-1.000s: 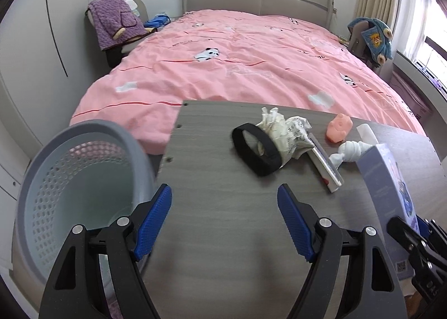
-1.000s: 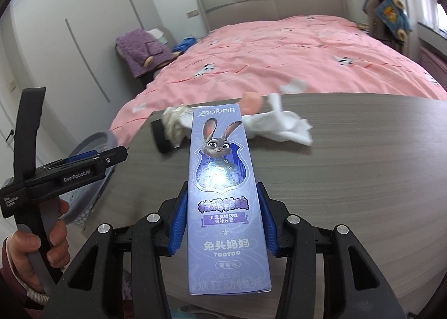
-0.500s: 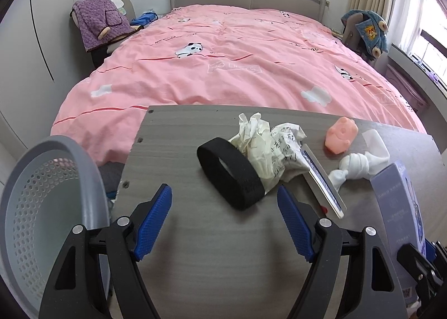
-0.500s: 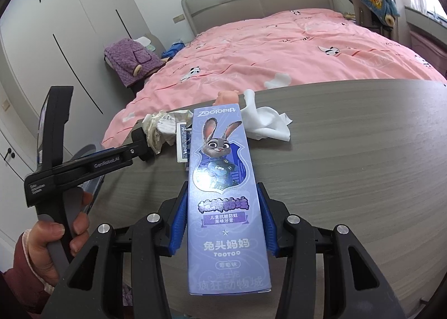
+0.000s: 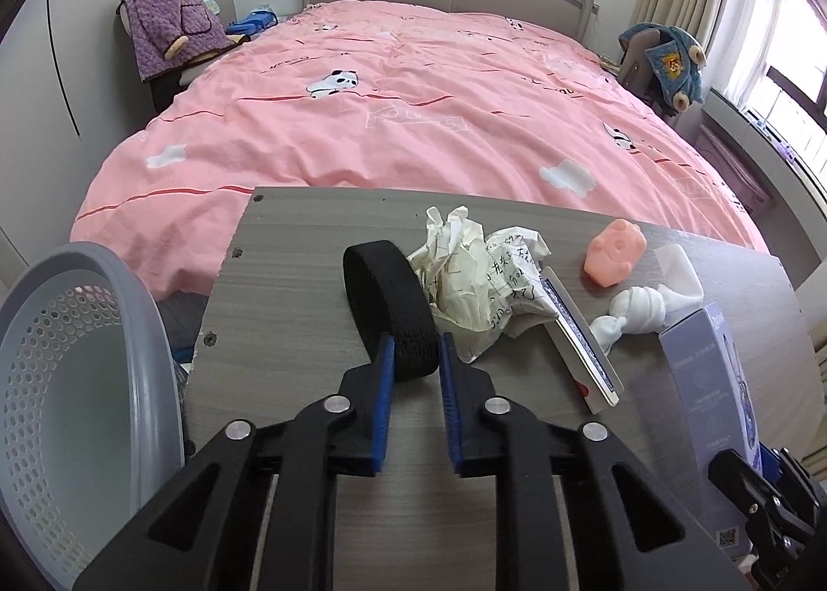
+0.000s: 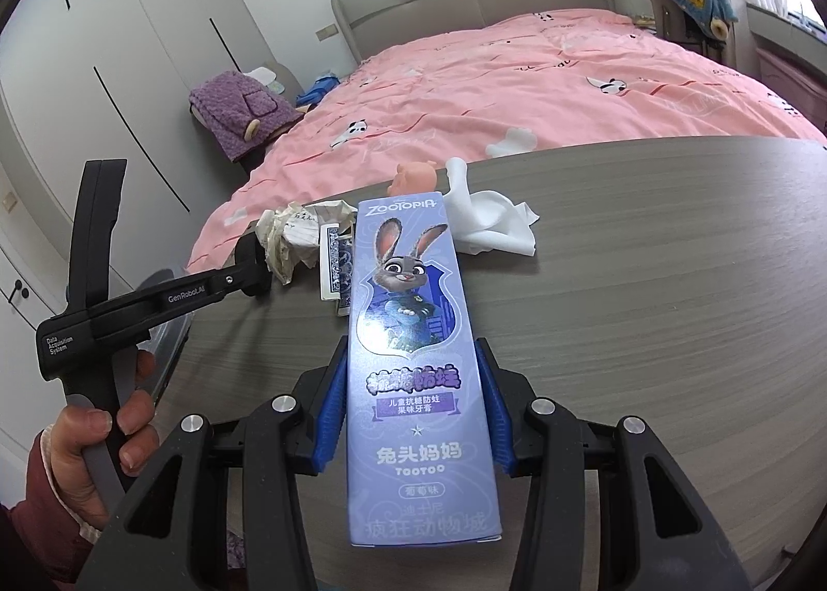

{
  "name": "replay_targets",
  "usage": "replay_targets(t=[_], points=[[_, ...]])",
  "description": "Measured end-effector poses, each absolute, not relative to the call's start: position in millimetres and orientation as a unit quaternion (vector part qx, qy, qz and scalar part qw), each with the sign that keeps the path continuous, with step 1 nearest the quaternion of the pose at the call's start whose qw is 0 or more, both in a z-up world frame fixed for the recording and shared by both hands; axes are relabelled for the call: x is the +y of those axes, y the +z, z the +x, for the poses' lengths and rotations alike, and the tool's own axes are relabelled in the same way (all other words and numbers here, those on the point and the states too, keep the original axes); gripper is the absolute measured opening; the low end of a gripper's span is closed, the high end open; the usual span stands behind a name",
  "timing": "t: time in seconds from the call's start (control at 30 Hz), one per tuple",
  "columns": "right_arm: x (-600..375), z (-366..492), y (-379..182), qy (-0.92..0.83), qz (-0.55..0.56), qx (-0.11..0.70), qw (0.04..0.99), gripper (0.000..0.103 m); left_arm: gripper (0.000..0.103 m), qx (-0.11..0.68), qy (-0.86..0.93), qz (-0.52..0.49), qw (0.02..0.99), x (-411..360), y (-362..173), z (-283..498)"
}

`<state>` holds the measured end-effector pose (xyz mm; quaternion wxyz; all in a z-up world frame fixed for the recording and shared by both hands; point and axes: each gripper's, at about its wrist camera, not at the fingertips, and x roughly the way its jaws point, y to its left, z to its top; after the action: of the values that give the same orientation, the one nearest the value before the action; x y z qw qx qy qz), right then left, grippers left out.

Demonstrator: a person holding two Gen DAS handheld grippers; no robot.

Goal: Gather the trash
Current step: 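Grasp the black band with the left tool while the right tool holds the box, then carry the band and box over the grey basket and open both tools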

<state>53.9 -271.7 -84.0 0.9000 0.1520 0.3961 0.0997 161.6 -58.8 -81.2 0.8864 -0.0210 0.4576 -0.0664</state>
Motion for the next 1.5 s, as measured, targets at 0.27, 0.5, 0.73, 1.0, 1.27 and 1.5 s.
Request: replay_targets(t=[0.27, 0.5, 0.73, 1.0, 1.27, 1.5], points=[[-269, 53, -81, 0.1, 0.149, 0.394, 0.902, 0.045, 0.017, 0.448, -0.066, -0.022, 0.891, -51, -72, 149], [-262, 47, -74, 0.106, 0.145, 0.391, 0.903, 0.045, 0.017, 0.449, -0.072, -0.022, 0.89, -40, -66, 128], [-246, 40, -67, 0.118, 0.138, 0.39, 0.903, 0.045, 0.017, 0.444, -0.073, -0.031, 0.893, -22, -57, 105], [-218, 34, -57, 0.138, 0.124, 0.387, 0.904, 0.045, 0.017, 0.415, -0.053, -0.025, 0.908, 0, -39, 82], [-178, 35, -46, 0.169, 0.099, 0.382, 0.903, 0.045, 0.017, 0.398, -0.028, -0.043, 0.916, 38, -25, 67], [-133, 45, -37, 0.209, 0.084, 0.374, 0.9, 0.045, 0.017, 0.393, 0.013, -0.042, 0.918, 77, -26, 56]])
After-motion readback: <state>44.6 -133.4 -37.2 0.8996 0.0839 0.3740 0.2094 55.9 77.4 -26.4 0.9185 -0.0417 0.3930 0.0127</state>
